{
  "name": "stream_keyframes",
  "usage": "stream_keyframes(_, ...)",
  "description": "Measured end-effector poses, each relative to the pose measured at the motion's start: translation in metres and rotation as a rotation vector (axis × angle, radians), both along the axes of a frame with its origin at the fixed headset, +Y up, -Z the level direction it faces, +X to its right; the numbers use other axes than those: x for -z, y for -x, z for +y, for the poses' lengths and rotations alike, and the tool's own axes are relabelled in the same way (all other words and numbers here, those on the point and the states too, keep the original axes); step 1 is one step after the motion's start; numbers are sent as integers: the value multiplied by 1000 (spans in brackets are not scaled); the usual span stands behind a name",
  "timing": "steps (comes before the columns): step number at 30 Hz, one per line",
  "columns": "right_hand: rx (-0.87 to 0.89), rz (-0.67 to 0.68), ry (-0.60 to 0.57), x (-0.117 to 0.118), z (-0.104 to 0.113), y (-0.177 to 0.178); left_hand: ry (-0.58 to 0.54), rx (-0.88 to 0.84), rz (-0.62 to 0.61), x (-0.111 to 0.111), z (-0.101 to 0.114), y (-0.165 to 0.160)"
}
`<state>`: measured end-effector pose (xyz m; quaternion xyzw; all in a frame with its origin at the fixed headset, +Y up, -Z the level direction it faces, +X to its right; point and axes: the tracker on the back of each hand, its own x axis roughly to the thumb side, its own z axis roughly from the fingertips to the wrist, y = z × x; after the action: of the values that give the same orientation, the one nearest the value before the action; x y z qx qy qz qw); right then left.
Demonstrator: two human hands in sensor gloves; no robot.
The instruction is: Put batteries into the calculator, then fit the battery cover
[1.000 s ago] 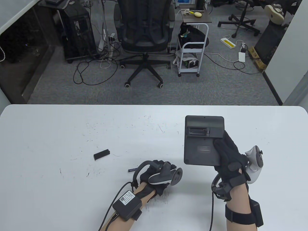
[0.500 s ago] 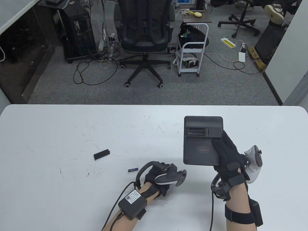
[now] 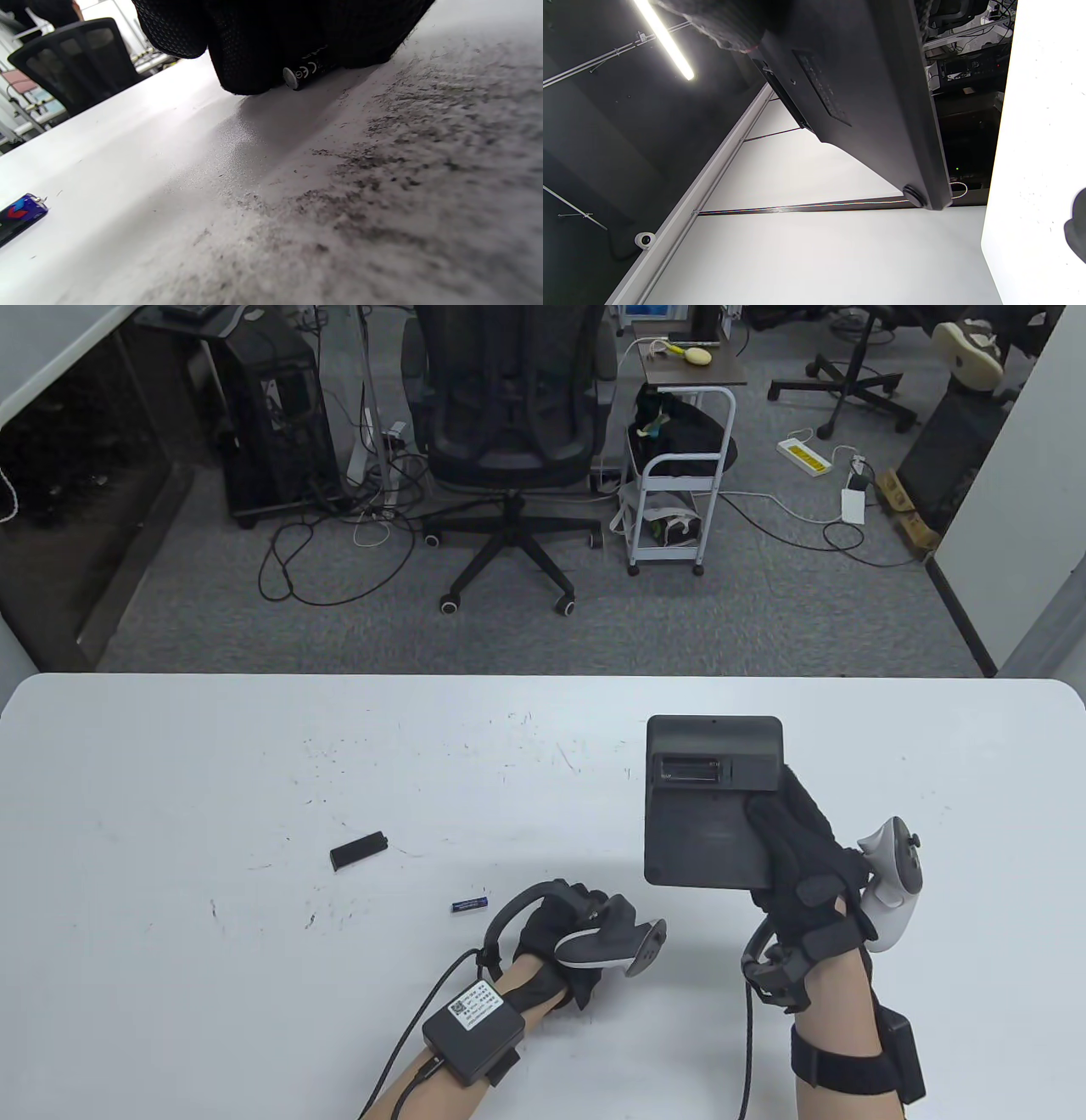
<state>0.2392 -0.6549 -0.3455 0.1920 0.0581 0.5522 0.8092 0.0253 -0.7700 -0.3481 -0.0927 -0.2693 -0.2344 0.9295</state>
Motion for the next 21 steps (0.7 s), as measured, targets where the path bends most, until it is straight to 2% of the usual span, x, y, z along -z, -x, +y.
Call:
stream_keyframes(5,-2,2,4,1,-1,0,23,-38,14,3,-1,4)
stream_keyframes(10,-7,-2,7,1,-1,0,73,-183,59,10,5,18)
stream_keyframes(14,-10,0,6,1,-1,0,71,-281,113,18,19,33)
stream_keyframes(17,-13,0,5,1,-1,1,85,-434,179,25,36,49)
stream_keyframes(21,-23,-1,7,2,-2,1,17,-656,234,27,61,72)
